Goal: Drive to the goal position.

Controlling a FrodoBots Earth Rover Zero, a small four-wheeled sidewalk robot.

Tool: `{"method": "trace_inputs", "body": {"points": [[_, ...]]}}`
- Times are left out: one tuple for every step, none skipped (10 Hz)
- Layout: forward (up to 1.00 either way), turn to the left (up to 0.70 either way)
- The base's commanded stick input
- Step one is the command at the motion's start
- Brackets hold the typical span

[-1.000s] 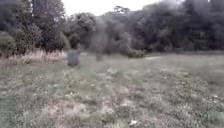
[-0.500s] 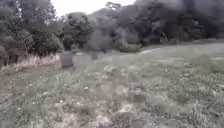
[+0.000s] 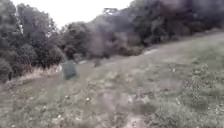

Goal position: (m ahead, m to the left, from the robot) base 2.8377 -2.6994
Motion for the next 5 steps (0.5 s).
{"method": "trace_inputs", "body": {"points": [[0.5, 0.0], [0.5, 0.0], [0.5, 0.0], [0.5, 0.0], [0.5, 0.0]]}}
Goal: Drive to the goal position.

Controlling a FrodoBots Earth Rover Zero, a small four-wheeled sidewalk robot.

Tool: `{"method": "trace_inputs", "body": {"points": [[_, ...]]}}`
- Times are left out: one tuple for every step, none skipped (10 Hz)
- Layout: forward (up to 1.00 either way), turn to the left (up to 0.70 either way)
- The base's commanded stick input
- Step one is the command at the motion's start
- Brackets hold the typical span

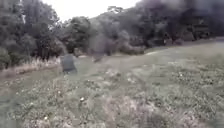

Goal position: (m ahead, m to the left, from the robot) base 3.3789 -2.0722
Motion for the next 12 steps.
{"method": "trace_inputs", "body": {"points": [[0.5, 0.0], [0.5, 0.0], [0.5, 0.0], [0.5, 0.0], [0.5, 0.0], [0.5, 0.0], [0.5, 0.0], [0.5, 0.0], [0.5, 0.0], [0.5, 0.0], [0.5, 0.0], [0.5, 0.0]]}}
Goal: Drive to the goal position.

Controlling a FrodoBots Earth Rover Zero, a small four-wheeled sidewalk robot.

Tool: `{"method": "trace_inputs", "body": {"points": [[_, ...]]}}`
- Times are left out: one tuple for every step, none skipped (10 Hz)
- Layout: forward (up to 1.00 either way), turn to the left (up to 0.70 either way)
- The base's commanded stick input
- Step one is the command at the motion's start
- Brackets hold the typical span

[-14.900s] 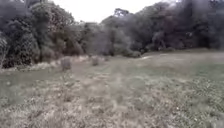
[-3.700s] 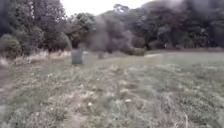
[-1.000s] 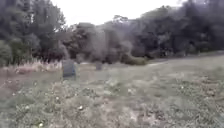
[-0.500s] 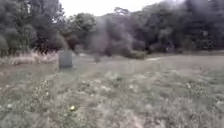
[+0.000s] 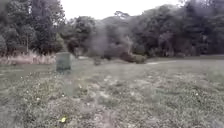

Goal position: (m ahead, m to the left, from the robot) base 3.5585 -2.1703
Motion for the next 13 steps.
{"method": "trace_inputs", "body": {"points": [[0.5, 0.0], [0.5, 0.0], [0.5, 0.0], [0.5, 0.0], [0.5, 0.0], [0.5, 0.0], [0.5, 0.0], [0.5, 0.0], [0.5, 0.0], [0.5, 0.0], [0.5, 0.0], [0.5, 0.0], [0.5, 0.0]]}}
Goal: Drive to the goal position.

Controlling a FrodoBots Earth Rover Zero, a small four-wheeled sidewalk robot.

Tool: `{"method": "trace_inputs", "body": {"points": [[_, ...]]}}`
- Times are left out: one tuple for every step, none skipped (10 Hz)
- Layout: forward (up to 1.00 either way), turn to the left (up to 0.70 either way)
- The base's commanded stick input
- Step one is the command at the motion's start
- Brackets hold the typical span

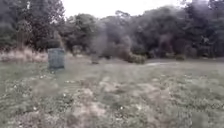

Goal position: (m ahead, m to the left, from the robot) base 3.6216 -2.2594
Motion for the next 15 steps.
{"method": "trace_inputs", "body": {"points": [[0.5, 0.0], [0.5, 0.0], [0.5, 0.0], [0.5, 0.0], [0.5, 0.0], [0.5, 0.0], [0.5, 0.0], [0.5, 0.0], [0.5, 0.0], [0.5, 0.0], [0.5, 0.0], [0.5, 0.0], [0.5, -0.01], [0.5, -0.03], [0.5, -0.17]]}}
